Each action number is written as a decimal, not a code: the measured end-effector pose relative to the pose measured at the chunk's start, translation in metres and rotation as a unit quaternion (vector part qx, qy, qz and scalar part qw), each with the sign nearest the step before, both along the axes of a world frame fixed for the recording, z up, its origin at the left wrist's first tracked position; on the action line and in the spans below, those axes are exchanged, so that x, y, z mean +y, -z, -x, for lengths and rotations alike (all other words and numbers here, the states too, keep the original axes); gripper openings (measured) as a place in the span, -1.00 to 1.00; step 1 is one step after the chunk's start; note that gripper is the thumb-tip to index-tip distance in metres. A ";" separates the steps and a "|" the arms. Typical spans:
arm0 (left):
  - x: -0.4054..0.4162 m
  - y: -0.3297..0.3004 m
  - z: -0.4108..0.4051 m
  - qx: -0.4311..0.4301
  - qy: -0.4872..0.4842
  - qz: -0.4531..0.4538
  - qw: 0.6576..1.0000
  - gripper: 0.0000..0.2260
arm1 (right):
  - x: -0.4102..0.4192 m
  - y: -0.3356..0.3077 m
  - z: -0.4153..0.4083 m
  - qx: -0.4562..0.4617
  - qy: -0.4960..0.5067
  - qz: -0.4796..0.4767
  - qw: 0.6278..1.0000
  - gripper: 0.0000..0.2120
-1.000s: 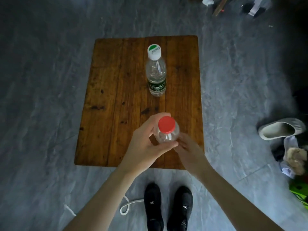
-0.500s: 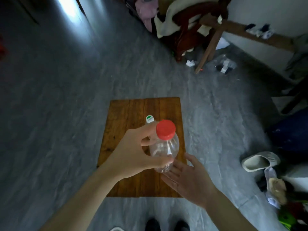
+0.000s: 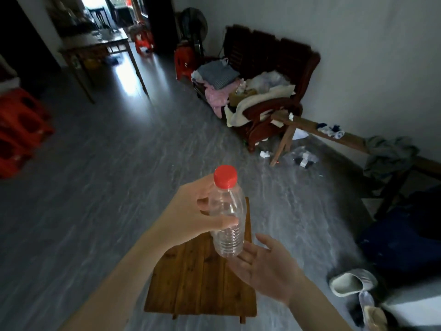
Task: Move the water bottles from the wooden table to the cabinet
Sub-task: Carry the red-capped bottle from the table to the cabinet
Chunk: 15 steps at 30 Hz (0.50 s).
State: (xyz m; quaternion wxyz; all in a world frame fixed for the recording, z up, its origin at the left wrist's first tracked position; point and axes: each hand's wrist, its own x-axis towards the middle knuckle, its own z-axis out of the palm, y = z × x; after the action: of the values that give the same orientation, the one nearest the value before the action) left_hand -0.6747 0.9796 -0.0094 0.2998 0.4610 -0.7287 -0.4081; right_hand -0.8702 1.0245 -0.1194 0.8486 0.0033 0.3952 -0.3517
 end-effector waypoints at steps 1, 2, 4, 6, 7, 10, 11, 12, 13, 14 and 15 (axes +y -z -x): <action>0.002 -0.010 0.001 0.002 -0.001 0.006 1.000 -0.49 | 0.002 -0.009 0.001 0.002 0.001 0.002 1.000 -0.47; 0.004 -0.018 0.002 0.007 -0.003 0.012 1.000 -0.48 | 0.003 -0.017 0.002 0.003 -0.004 0.006 1.000 -0.47; 0.007 -0.035 0.004 0.020 -0.008 0.030 0.999 -0.49 | 0.005 -0.032 0.003 -0.002 -0.016 0.020 1.000 -0.47; 0.008 -0.049 0.005 0.025 -0.011 0.047 0.999 -0.52 | 0.004 -0.045 0.004 0.003 -0.023 0.034 0.999 -0.48; 0.009 -0.054 0.005 0.025 -0.013 0.054 0.998 -0.53 | 0.003 -0.050 0.004 0.008 -0.027 0.042 0.999 -0.48; 0.011 -0.068 0.002 0.033 -0.024 0.071 0.997 -0.54 | -0.001 -0.066 0.003 -0.001 -0.038 0.054 0.998 -0.49; 0.011 -0.072 0.001 0.034 -0.030 0.074 0.996 -0.54 | -0.004 -0.069 0.002 -0.007 -0.042 0.054 0.998 -0.49; 0.012 -0.075 -0.002 0.037 -0.038 0.077 0.996 -0.53 | -0.007 -0.071 0.001 -0.011 -0.049 0.056 0.997 -0.50; 0.014 -0.077 -0.004 0.040 -0.049 0.078 0.995 -0.54 | -0.009 -0.073 -0.001 -0.011 -0.056 0.059 0.997 -0.50; 0.016 -0.079 -0.006 0.044 -0.062 0.076 0.994 -0.54 | -0.011 -0.076 -0.003 -0.013 -0.062 0.061 0.996 -0.50; 0.020 -0.080 -0.008 0.045 -0.075 0.078 0.993 -0.56 | -0.011 -0.079 -0.007 -0.009 -0.067 0.058 0.996 -0.50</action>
State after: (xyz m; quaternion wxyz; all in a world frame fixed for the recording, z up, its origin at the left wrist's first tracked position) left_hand -0.6662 0.9995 0.0707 0.3975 0.4709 -0.7071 -0.3469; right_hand -0.8628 1.0135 -0.0409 0.8727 -0.0691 0.3657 -0.3162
